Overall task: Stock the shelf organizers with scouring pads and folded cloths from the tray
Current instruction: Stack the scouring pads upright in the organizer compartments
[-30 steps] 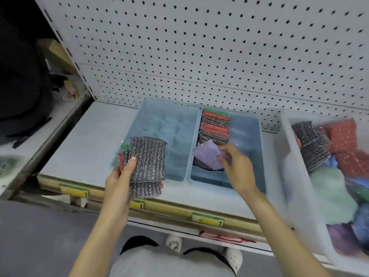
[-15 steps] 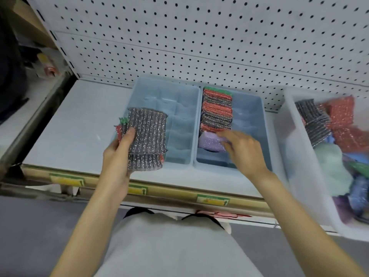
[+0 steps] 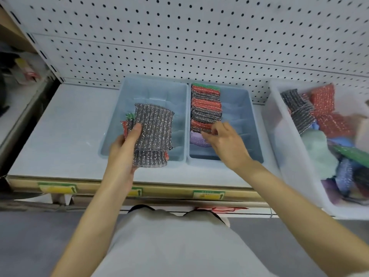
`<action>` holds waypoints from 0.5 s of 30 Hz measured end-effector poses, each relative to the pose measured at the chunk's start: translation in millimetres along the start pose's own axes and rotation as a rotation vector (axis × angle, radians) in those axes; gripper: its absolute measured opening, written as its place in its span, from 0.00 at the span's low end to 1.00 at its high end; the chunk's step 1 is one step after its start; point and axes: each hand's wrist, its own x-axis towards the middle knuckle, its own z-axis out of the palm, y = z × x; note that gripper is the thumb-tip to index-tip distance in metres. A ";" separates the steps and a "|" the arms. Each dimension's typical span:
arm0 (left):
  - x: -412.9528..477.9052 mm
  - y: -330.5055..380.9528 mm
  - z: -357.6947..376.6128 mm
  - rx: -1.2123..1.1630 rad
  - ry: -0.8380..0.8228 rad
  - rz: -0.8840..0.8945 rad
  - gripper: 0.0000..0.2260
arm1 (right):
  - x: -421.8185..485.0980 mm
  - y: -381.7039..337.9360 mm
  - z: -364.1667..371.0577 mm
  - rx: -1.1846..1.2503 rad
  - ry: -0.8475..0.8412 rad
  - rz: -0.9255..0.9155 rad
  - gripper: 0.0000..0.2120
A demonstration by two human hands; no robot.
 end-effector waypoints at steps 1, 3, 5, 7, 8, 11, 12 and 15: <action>-0.5 0.3 0.6 0.005 -0.005 -0.001 0.17 | -2.4 -2.0 1.7 0.009 -0.042 0.006 0.19; -1.9 0.2 1.9 0.012 -0.013 -0.004 0.17 | -2.9 -3.3 0.6 0.022 -0.108 -0.006 0.22; -5.2 -1.1 3.1 0.008 -0.015 -0.005 0.16 | -1.3 2.4 -3.7 0.073 -0.161 0.010 0.25; -8.0 -3.0 3.2 0.014 -0.021 0.000 0.15 | -1.1 9.3 -9.9 0.165 -0.143 0.050 0.28; -9.4 -3.4 3.0 0.016 -0.024 0.000 0.14 | -2.7 10.9 -10.5 0.184 -0.114 0.050 0.30; -12.7 -4.9 2.2 0.026 -0.033 -0.006 0.14 | -9.4 7.5 -4.3 0.155 -0.143 -0.003 0.29; -14.2 -5.7 2.9 0.033 -0.046 -0.009 0.14 | -10.2 5.4 -3.5 0.160 -0.165 0.004 0.27; -19.7 -9.8 6.4 0.063 -0.114 -0.004 0.14 | -4.8 -6.6 -15.8 0.423 -0.028 0.270 0.15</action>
